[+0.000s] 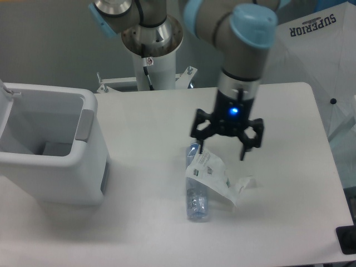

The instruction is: Open the trash can

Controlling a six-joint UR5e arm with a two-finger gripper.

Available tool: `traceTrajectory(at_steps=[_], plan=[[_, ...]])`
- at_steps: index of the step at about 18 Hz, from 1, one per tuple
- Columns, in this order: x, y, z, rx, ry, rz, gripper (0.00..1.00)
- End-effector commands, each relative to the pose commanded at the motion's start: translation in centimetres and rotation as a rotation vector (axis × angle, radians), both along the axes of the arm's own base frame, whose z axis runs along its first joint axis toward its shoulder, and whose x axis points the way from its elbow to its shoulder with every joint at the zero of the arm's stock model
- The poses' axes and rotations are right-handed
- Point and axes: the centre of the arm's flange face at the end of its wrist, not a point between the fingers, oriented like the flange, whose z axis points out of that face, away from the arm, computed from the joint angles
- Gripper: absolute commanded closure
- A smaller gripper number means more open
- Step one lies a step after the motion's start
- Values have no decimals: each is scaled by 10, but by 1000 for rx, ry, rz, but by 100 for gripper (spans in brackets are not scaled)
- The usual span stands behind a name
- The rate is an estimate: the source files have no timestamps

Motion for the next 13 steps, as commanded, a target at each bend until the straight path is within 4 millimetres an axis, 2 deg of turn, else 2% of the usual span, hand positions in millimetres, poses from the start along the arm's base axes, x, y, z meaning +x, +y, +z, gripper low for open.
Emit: traceTrajectory(at_steps=[4, 7, 9, 13], plan=[[-29, -5, -35, -97, 46, -62, 0], [-60, -14, -58, -158, 102, -143, 0], [-70, -15, -59, -194, 132, -230, 0], [-72, -18, -65, -253, 151, -282, 0]])
